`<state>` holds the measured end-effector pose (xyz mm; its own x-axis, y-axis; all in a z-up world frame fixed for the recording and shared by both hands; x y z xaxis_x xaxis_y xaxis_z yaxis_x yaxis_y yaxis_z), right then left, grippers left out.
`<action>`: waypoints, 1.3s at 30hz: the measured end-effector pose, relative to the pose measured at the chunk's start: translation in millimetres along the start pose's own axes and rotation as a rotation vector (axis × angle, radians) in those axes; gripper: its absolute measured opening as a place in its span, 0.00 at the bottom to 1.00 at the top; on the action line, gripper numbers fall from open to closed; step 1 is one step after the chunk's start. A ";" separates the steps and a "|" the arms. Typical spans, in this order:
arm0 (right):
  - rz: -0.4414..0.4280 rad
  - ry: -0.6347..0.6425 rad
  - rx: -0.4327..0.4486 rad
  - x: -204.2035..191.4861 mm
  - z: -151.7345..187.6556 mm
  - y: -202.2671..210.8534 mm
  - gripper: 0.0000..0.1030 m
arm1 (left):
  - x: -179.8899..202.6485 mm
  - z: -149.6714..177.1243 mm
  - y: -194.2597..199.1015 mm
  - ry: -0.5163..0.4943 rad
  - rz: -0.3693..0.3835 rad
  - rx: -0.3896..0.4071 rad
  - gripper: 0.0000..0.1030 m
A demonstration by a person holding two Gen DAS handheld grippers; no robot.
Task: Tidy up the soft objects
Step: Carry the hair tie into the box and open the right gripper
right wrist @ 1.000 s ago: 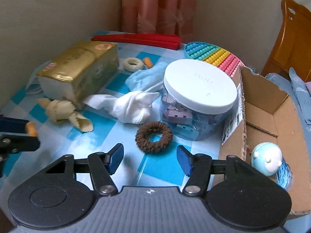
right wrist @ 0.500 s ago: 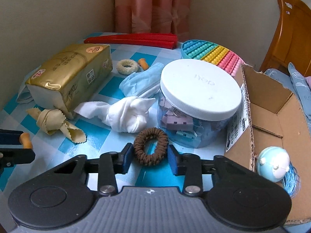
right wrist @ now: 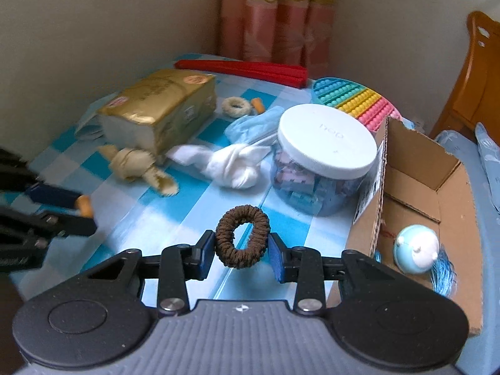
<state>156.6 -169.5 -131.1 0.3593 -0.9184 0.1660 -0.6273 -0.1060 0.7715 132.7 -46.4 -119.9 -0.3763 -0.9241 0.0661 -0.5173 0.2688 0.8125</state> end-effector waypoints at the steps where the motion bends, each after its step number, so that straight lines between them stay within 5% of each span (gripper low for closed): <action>1: -0.012 0.008 0.005 -2.1 2.5 5.7 0.40 | 1.3 1.0 1.8 -0.004 0.001 -0.002 0.23; 10: -0.085 -0.014 0.048 8.4 16.6 64.7 0.40 | 22.2 7.0 20.7 -0.059 0.009 -0.006 0.23; 17: 0.014 -0.051 0.089 61.9 22.8 93.8 0.40 | 54.7 -2.3 30.8 -0.117 0.055 0.006 0.23; 28: 0.124 -0.110 0.064 135.7 42.8 76.3 0.41 | 103.1 -33.0 31.8 -0.219 0.099 0.019 0.23; 34: 0.116 -0.127 0.066 148.9 51.3 69.7 0.74 | 130.4 -58.5 25.8 -0.288 0.118 0.033 0.23; 39: 0.093 -0.124 0.093 142.7 57.2 77.2 0.86 | 158.7 -86.2 17.0 -0.356 0.148 0.045 0.23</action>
<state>119.9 -330.5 -83.0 0.2125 -0.9652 0.1522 -0.7169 -0.0482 0.6955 130.5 -211.9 -45.7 -0.6882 -0.7249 -0.0310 -0.4681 0.4109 0.7823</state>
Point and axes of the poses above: each gripper's, at about its wrist camera, not at the fingertips, and y roughly against the way its jaws point, x to its right, z to its underside, the point moved 10 cm from there along -y, roughly the way its jaws point, and after that the axes turned 8 degrees about y, right-handed, at the moved point
